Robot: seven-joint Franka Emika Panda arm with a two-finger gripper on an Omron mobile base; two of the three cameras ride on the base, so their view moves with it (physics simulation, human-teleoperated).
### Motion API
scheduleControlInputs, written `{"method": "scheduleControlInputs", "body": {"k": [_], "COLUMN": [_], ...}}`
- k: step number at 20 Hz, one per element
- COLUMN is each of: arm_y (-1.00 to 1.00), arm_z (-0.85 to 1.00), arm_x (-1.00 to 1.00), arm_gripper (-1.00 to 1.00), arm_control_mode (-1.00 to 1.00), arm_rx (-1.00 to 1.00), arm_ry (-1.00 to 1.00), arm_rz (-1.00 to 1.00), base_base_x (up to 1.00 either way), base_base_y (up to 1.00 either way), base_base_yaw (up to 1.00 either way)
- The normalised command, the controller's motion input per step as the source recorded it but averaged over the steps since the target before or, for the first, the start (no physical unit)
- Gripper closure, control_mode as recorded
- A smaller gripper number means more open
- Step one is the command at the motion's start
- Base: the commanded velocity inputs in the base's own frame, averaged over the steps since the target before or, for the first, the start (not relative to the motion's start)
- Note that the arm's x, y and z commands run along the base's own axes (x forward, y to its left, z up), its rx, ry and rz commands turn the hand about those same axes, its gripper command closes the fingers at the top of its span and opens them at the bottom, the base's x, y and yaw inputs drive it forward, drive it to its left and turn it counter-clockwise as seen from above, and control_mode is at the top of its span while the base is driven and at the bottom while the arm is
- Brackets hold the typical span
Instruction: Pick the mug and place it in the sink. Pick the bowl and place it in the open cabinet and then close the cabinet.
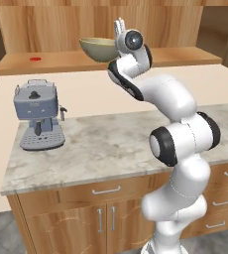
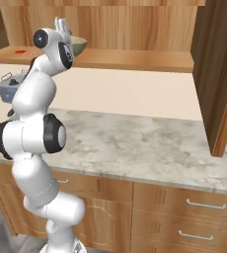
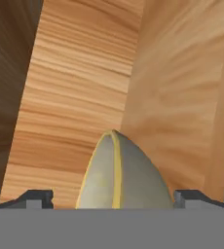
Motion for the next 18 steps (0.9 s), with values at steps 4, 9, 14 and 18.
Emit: {"method": "scheduleControlInputs", "body": {"k": [4,9,14,18], "arm_y": [-0.03,-0.01,-0.07,-0.20], "arm_z": [0.02,0.39,0.37,-0.47], "arm_x": [-0.01,-0.29,-0.65,-1.00], "arm_gripper": [-1.00,-1.00,-1.00,-1.00], "arm_control_mode": [-1.00,-1.00,-1.00,-1.00], "arm_rx": [0.00,0.00,0.08,0.19], "arm_ry": [0.00,0.01,0.18,0.02], "arm_rz": [-0.29,-0.22,-0.06,0.00], "base_base_x": [0.00,0.00,0.00,0.00], "base_base_y": [0.00,0.00,0.00,0.00], "base_base_yaw": [0.00,0.00,0.00,0.00]}}
